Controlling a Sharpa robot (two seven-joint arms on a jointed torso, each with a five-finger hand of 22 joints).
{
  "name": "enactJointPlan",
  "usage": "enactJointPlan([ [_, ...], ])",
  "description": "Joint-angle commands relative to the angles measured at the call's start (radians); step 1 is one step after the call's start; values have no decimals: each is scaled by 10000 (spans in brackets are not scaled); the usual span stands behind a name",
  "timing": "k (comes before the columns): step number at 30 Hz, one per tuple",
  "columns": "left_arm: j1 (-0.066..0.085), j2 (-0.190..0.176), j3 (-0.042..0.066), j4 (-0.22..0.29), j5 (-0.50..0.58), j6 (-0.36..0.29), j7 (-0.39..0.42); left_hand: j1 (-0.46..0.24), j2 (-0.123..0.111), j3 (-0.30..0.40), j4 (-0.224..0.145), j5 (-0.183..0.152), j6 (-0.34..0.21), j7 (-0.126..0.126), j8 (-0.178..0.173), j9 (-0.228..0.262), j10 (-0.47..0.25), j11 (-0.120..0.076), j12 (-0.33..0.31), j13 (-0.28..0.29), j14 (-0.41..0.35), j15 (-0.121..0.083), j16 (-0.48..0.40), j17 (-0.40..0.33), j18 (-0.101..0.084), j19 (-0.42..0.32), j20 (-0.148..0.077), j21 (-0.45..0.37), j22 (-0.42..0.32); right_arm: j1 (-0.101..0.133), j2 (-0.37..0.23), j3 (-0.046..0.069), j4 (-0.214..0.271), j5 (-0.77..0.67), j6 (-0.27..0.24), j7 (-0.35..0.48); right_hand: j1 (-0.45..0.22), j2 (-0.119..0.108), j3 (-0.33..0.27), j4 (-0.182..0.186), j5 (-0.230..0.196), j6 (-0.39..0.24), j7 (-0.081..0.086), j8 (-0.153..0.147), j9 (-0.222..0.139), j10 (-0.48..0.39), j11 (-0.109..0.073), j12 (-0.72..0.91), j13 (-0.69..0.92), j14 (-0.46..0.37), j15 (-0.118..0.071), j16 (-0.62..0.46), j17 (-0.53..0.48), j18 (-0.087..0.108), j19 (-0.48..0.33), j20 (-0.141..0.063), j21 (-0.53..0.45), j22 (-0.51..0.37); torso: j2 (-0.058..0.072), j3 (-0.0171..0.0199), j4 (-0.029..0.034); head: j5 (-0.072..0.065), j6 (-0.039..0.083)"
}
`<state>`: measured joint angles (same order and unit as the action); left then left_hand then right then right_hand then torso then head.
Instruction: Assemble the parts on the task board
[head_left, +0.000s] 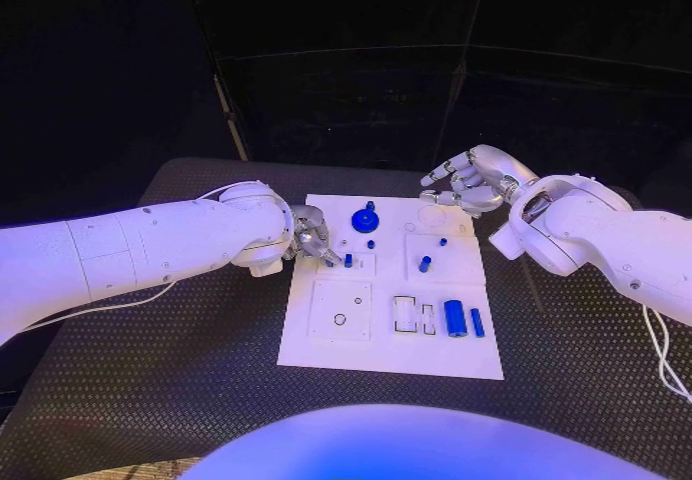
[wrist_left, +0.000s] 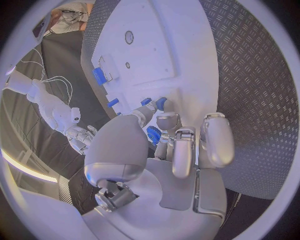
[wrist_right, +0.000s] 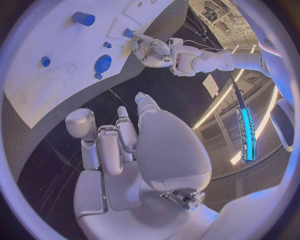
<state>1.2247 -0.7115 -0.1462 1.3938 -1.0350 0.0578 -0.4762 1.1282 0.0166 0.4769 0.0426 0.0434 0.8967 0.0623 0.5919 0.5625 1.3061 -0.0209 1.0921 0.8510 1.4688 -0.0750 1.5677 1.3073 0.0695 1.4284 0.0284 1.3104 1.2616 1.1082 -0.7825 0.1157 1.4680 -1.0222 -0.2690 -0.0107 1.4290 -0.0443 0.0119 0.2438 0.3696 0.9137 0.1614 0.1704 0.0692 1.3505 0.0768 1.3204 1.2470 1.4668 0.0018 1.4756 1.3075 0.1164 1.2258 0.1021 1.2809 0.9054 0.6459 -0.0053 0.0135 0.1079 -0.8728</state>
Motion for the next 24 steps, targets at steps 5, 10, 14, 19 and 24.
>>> enactJointPlan([
  [5, -52, 19, -55, -143, -30, 210, -300, 17, 169, 1386, -1291, 46, -112, -18, -74, -33, -54, 47, -40, -91, 1020, 3, 31, 2634, 52, -29, 45, -46, -7, 17, 16, 4, 7, 32, 80, 79, -41, 31, 7, 55, 37, 40, -35, 50, -12, -12, -69, -28, -2, 611, -75, -57, 639, 71, -70, 8, -45, -14, -4, -8, 14, 5, 2],
  [10, -51, -9, -54, -79, 109, 143, -289, 62, 96, 1498, -1402, 57, -106, -9, -98, -67, -76, 53, -41, -90, 1020, 12, 31, 2634, 53, -26, 59, -47, 1, 17, 17, 4, 0, 32, 93, 81, -40, 30, 5, 51, 51, 40, -35, 55, -12, -2, -70, -15, 11, 611, -77, -61, 636, 71, -67, 6, -53, -21, -6, -11, 22, -3, 2],
  [14, -50, -29, -53, -24, 244, 90, -280, 27, 12, 1739, -1502, 172, -140, 64, -225, -202, -141, 112, -57, -81, 1020, 57, 31, 2634, 60, -37, 100, -77, -19, 16, 19, 4, -1, 32, 101, 82, -40, 30, 5, 51, 51, 40, -35, 55, -12, -2, -70, -15, 11, 611, -77, -61, 636, 71, -67, 6, -53, -21, 0, -12, 20, 4, 2],
  [19, -42, -80, -47, 46, 441, 22, -268, -94, -61, 2122, -1585, 302, -100, 125, -333, -365, -265, 161, -177, -215, 1020, 103, 31, 2634, 76, -58, 150, -128, -53, 15, 24, 3, -5, 32, 111, 86, -40, 30, 5, 51, 51, 40, -35, 55, -12, -2, -70, -15, 11, 611, -77, -61, 636, 71, -67, 6, -53, -21, -7, -9, 16, -3, 2],
  [24, 6, -117, -41, 99, 514, 17, -267, -288, -62, 2506, -1586, 337, -83, 146, -330, -415, -334, 181, -251, -311, 1020, 122, 31, 2634, 85, -71, 175, -159, -69, 14, 28, 3, -8, 32, 117, 87, -40, 30, 5, 51, 51, 40, -35, 55, -12, -2, -70, -15, 11, 611, -77, -61, 636, 71, -67, 6, -53, -21, -10, -6, 14, 0, 2],
])
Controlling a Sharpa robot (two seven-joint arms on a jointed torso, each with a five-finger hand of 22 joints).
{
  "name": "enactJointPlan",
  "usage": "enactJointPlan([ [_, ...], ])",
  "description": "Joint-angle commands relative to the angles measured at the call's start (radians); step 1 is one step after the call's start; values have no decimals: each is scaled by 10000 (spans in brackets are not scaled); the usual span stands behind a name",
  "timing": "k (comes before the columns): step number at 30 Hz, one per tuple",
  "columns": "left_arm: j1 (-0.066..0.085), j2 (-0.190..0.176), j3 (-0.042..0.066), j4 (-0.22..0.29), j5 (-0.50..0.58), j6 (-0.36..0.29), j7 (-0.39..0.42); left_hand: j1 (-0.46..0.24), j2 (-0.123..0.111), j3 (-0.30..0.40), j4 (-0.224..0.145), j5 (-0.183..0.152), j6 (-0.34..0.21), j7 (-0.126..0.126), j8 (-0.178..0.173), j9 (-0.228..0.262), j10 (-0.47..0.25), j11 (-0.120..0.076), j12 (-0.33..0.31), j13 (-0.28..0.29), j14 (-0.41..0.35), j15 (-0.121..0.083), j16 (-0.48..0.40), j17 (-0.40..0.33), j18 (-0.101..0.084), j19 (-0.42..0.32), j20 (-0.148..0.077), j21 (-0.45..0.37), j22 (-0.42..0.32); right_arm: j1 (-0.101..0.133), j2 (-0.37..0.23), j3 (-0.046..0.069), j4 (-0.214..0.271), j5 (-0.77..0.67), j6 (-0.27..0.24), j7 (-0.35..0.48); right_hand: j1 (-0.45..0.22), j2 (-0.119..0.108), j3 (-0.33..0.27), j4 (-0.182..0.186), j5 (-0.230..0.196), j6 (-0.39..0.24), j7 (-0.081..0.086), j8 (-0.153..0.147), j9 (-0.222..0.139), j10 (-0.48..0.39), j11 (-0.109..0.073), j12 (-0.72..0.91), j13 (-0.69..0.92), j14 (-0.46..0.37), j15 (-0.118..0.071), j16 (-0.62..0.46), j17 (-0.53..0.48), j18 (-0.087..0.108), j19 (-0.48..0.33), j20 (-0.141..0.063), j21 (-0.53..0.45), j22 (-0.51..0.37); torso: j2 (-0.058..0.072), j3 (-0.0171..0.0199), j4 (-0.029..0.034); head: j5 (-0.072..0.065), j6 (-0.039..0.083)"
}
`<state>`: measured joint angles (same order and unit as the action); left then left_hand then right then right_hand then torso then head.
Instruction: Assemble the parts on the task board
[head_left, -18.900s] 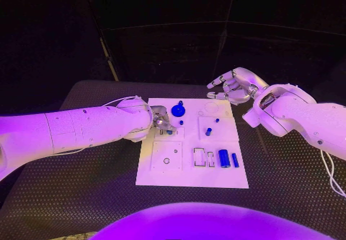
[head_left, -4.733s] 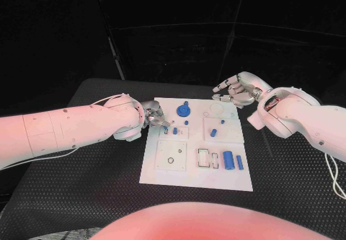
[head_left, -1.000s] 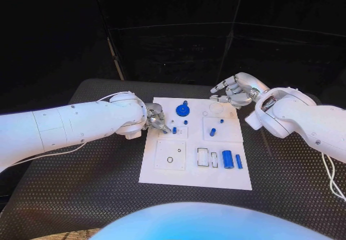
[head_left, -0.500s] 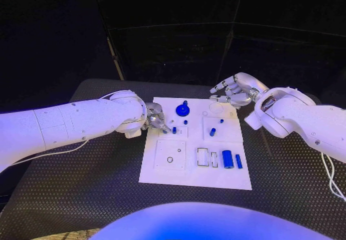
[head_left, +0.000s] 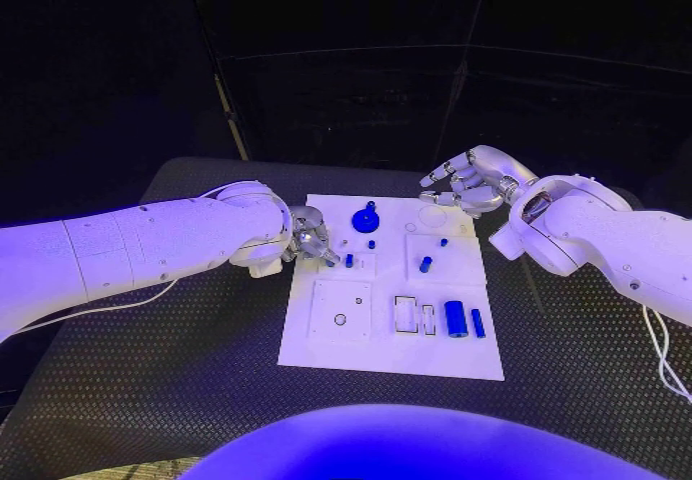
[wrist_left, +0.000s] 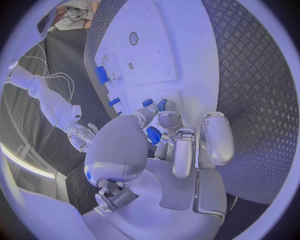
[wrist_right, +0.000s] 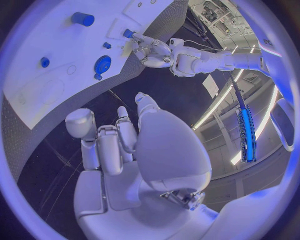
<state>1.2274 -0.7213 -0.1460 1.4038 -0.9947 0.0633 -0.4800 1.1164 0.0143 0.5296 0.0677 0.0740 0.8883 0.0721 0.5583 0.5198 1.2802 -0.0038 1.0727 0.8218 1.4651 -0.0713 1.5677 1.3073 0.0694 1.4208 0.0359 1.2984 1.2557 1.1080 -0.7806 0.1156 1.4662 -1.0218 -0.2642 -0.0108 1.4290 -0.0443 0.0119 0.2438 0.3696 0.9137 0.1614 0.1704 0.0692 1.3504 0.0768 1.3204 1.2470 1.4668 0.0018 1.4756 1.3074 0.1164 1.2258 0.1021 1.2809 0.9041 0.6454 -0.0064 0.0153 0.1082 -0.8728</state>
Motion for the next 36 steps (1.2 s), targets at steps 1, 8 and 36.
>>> enactJointPlan([
  [1, -4, -25, -41, 10, 122, -30, -229, -221, -42, 2063, -1833, 29, -5, 51, 25, 22, -84, 11, -66, -35, 1057, 88, 31, 2635, 86, 6, 104, -37, -4, 16, 10, 4, 10, 29, 70, 87, -40, 29, 5, 51, 51, 40, -35, 55, -12, -2, -70, -15, 11, 611, -77, -61, 637, 71, -67, 6, -53, -9, -2, 8, -5, 0, 2],
  [8, 125, -80, -36, 116, 154, 66, -229, -357, -138, 2417, -1917, 41, -42, 40, 192, 136, -78, 4, -62, -67, 1057, 82, 31, 2635, 87, 10, 110, -39, 15, 16, 7, 4, 8, 29, 75, 84, -40, 29, 5, 51, 51, 40, -35, 55, -12, -2, -70, -15, 11, 611, -77, -61, 637, 71, -67, 6, -53, -9, -6, 6, -8, -1, 2],
  [36, 669, 436, -29, -467, 264, 1915, -239, -362, -254, 2561, -2001, 108, -38, 25, 312, 215, -23, -11, -15, -21, 1057, 73, 31, 2635, 96, -4, 104, -70, -7, 13, 92, 3, -56, 29, 184, 68, -38, 32, 6, 49, 54, 40, -35, 56, -12, -10, -70, -24, -1, 608, -77, -70, 622, 73, -74, 5, -61, -25, -1, 12, -19, -8, 2],
])
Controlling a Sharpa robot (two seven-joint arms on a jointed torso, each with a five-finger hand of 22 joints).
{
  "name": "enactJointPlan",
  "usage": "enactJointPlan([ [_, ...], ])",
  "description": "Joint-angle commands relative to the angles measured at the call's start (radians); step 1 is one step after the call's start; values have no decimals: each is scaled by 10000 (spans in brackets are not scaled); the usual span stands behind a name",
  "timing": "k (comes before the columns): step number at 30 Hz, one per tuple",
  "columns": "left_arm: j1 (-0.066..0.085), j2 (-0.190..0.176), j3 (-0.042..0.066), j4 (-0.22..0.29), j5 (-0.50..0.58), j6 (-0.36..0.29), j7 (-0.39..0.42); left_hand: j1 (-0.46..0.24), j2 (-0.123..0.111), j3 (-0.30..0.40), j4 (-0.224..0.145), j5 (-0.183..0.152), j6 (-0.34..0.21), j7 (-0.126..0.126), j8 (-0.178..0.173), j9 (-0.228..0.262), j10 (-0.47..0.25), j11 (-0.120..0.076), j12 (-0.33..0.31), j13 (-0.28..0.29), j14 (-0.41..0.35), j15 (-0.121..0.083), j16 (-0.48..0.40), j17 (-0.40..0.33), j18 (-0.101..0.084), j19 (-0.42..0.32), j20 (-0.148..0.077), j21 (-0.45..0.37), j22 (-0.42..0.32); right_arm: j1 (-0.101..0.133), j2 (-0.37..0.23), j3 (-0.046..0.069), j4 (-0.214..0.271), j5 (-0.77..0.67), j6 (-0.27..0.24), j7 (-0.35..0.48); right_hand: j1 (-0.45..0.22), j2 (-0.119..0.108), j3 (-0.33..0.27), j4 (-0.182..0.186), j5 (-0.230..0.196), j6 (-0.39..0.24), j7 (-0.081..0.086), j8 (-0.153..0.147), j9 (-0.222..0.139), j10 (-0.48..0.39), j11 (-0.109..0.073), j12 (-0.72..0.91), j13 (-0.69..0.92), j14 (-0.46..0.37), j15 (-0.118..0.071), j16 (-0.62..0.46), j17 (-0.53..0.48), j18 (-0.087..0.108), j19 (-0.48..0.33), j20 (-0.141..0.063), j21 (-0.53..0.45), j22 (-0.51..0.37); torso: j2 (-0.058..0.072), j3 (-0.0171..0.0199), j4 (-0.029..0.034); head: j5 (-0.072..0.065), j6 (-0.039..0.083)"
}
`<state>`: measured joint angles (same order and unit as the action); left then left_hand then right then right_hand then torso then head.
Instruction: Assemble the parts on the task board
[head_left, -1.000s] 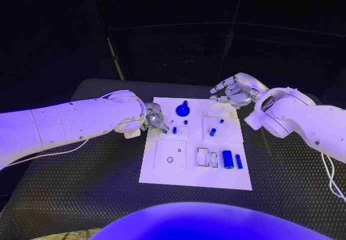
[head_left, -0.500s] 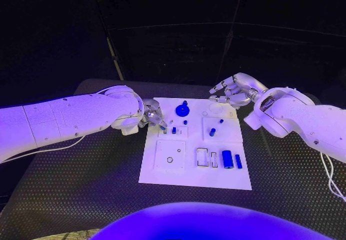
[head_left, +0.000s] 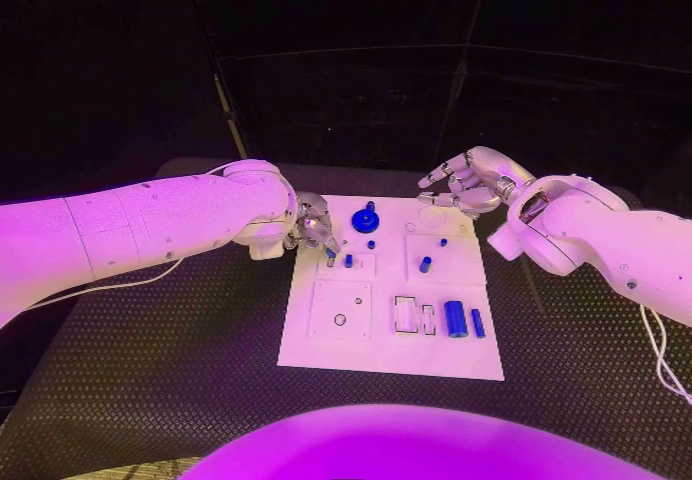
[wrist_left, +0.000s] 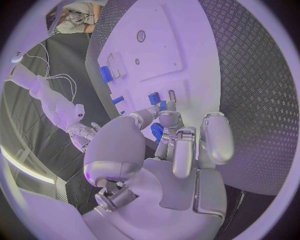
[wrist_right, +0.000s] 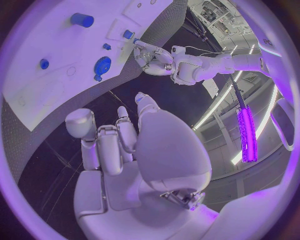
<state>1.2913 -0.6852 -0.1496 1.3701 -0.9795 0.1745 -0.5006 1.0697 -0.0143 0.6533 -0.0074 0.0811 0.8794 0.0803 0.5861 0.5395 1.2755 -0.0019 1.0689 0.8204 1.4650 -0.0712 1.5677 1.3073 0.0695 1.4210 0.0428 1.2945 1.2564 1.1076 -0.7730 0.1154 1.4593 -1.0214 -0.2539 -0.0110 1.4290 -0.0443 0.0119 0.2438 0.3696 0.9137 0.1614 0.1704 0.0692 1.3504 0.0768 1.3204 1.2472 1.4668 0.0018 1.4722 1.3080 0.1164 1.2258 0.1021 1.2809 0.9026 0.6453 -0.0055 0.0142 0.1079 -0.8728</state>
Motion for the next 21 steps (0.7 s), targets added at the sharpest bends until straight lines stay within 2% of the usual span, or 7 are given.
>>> enactJointPlan([
  [1, 41, 136, 5, -221, 119, 897, -36, 105, 32, 1325, -1250, 37, 51, -56, 35, 18, 23, -30, 23, -9, 1057, 73, 31, 2635, 94, -4, 35, -28, -10, 17, 19, 5, 11, 25, 82, 70, -38, 32, 6, 50, 54, 40, -35, 56, -12, -10, -70, -23, -3, 608, -77, -36, 616, 74, -74, 5, -61, -10, 1, 2, -10, -5, 2],
  [9, 73, 447, -3, -624, 128, 1511, -66, 105, 33, 1327, -1249, 37, 49, -56, 38, 20, 17, -29, 11, -27, 1057, 73, 31, 2635, 97, -9, 36, -38, -21, 16, 41, 4, -5, 25, 87, 69, -45, 36, 6, 54, 55, 39, -35, 56, -12, -12, -70, -25, -5, 610, -77, -34, 621, 74, -75, 5, -64, -14, 3, -5, 10, -7, 2],
  [21, 72, 581, -8, -777, -117, 1656, -95, 107, 34, 1333, -1249, 37, 44, -54, 43, 24, -13, -28, -42, -108, 1057, 74, 31, 2635, 98, -14, 36, -46, -28, 15, 57, 4, -8, 27, 64, 84, -45, 38, 7, 54, 56, 39, -35, 56, -12, -4, -70, -16, 6, 613, -77, -26, 637, 72, -69, 5, -58, -1, -1, -6, 11, -17, 2],
])
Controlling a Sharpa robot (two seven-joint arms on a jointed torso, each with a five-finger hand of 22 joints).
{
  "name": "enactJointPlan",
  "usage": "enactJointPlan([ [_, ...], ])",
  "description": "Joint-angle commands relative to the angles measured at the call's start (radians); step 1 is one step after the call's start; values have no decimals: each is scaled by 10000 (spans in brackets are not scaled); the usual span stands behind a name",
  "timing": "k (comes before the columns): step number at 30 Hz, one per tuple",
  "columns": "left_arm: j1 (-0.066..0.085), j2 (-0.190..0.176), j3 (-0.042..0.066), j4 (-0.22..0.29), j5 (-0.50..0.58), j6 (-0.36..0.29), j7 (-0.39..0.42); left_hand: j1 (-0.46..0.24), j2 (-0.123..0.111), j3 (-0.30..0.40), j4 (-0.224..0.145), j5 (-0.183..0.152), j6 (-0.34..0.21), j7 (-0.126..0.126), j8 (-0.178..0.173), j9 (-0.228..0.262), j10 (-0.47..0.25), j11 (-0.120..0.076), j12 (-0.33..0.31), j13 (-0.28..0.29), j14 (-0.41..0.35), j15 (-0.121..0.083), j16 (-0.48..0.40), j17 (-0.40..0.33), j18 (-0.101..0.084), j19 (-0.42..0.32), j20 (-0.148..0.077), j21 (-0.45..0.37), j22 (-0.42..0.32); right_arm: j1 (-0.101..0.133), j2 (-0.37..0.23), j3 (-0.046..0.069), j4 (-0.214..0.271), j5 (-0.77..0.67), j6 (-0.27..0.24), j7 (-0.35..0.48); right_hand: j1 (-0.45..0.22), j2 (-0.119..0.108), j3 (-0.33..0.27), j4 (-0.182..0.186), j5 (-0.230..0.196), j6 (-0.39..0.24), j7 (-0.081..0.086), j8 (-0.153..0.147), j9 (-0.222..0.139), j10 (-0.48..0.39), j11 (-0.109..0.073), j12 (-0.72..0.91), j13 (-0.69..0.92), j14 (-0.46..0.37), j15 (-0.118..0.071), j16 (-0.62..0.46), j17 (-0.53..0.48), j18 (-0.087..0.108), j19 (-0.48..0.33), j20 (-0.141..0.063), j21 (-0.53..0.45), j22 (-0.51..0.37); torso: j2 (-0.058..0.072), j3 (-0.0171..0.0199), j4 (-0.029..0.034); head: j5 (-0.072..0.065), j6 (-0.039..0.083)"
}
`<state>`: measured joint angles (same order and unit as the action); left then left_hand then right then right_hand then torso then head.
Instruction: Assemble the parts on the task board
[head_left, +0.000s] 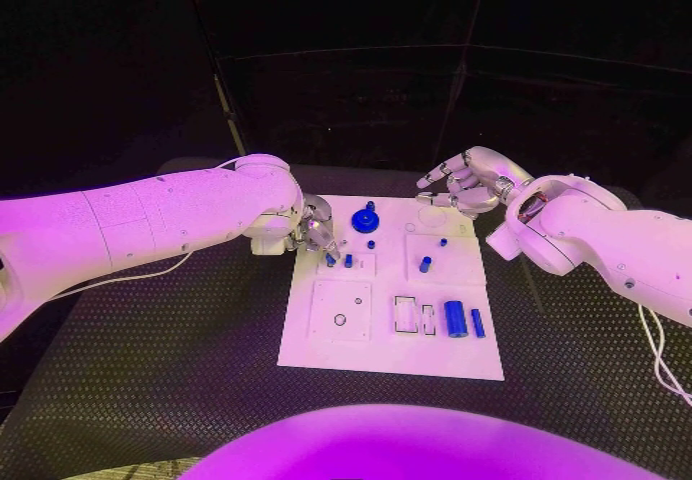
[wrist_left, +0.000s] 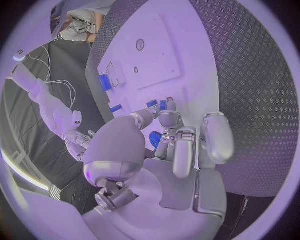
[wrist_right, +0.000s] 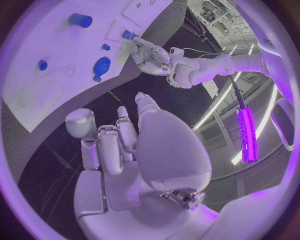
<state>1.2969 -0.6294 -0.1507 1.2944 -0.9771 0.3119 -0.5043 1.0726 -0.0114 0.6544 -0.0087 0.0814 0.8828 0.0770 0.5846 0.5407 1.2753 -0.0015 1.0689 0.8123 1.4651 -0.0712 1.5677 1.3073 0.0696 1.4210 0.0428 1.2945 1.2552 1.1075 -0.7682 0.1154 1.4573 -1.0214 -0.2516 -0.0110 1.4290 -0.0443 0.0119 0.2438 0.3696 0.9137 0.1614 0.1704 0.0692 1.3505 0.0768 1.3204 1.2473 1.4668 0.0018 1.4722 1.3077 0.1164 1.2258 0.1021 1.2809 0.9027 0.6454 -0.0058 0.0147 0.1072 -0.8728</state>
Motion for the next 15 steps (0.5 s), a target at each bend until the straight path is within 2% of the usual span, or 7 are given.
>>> enactJointPlan([
  [1, 15, 28, 2, -31, -162, 273, -61, 78, 5, 1322, -1236, 34, 9, -21, 58, 12, -12, -31, -45, -31, 1057, 74, 31, 2634, 97, -14, 36, -46, -16, 16, 10, 4, 11, 27, 39, 86, -45, 38, 7, 54, 56, 39, -34, 56, -12, -4, -70, -16, 5, 613, -77, -26, 639, 72, -69, 5, -59, -3, -1, -3, 8, -3, 2],
  [15, -25, 40, -7, -81, -389, 178, -87, 81, 4, 1326, -1237, 34, 6, -21, 62, 16, -20, -31, -60, -54, 1057, 74, 31, 2634, 99, -19, 36, -54, -24, 8, 22, 3, 1, 39, 30, 112, -45, 38, 7, 54, 56, 39, -34, 56, -12, -4, -70, -16, 5, 613, -77, -26, 639, 72, -69, 5, -59, -3, 0, 0, 6, 34, 2],
])
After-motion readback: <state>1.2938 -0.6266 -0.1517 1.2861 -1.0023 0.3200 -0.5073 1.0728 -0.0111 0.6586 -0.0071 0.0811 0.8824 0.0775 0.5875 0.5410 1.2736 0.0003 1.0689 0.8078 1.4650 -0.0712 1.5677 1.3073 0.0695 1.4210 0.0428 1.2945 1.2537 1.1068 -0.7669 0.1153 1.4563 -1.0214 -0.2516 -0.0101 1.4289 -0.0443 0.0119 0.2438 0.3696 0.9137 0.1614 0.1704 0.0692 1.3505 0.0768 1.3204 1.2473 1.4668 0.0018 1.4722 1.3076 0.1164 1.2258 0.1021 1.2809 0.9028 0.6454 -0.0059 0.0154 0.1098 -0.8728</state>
